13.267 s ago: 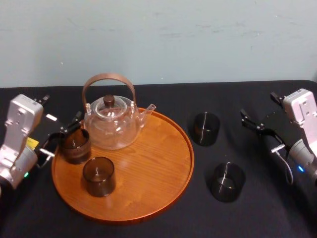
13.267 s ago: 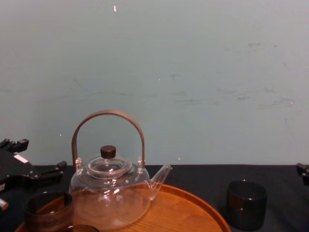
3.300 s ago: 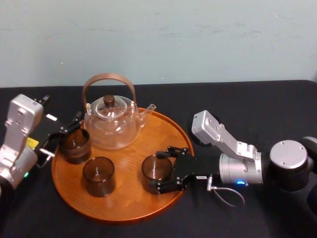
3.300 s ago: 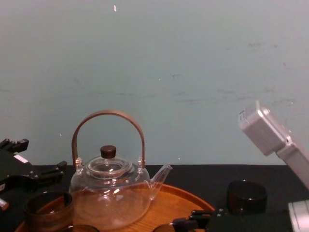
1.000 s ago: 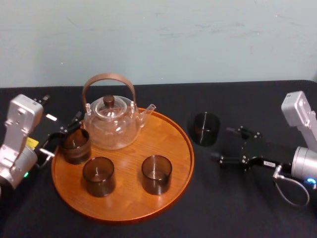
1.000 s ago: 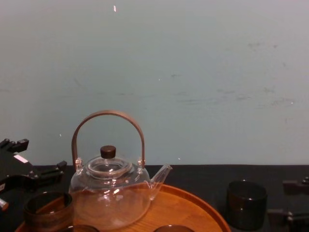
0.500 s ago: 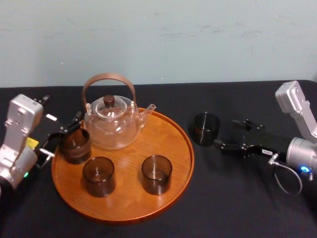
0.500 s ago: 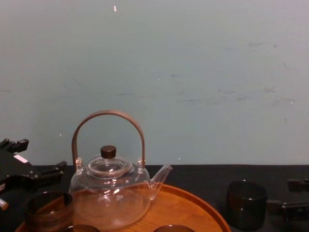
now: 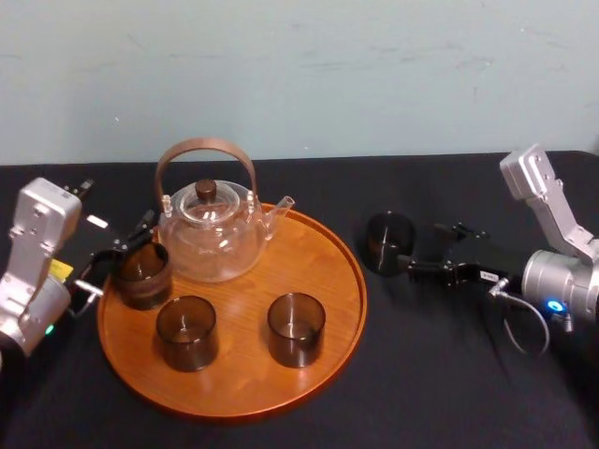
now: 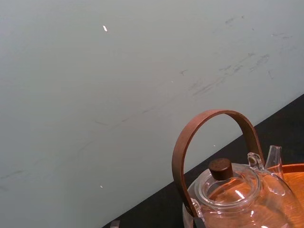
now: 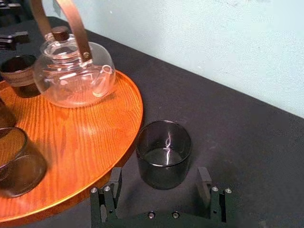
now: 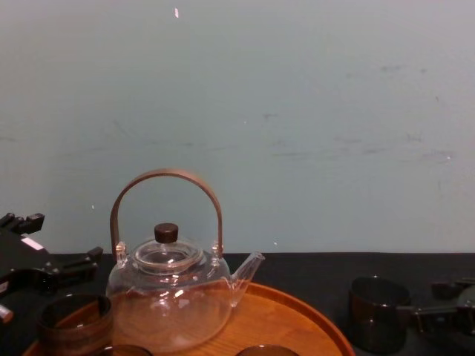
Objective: Pick up the glass from the table and place it on the tray.
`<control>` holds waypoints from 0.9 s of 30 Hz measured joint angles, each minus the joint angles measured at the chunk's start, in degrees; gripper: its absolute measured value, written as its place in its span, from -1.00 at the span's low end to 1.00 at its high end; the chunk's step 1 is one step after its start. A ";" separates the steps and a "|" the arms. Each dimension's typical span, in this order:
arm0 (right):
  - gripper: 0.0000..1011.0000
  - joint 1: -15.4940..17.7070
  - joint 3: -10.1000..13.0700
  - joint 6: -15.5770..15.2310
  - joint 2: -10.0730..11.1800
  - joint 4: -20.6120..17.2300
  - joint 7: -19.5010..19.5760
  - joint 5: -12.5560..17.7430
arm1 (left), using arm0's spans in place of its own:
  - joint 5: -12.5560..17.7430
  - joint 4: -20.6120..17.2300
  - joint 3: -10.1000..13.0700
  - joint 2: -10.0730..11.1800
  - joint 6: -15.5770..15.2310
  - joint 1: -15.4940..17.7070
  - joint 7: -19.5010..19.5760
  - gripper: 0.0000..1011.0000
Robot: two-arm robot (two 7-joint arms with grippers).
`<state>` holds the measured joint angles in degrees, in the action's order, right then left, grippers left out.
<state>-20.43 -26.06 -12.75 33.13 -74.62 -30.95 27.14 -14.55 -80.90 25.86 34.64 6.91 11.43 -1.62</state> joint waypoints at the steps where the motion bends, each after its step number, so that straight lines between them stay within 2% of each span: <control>1: 0.98 -0.15 -0.02 -0.18 -0.16 0.22 0.05 -0.03 | 0.00 0.00 0.00 0.00 0.00 0.00 0.00 0.98; 11: 0.98 -2.31 -0.33 -1.39 -2.42 3.58 0.70 -0.82 | 0.00 0.00 0.00 0.00 0.00 0.00 0.00 0.98; 27: 0.98 -5.47 -1.97 -0.73 -5.19 7.95 0.41 -4.15 | 0.00 0.00 0.00 0.00 0.00 0.00 0.00 0.98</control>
<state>-25.90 -28.03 -13.48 27.94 -66.67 -30.54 22.98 -14.55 -80.90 25.86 34.64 6.91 11.43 -1.62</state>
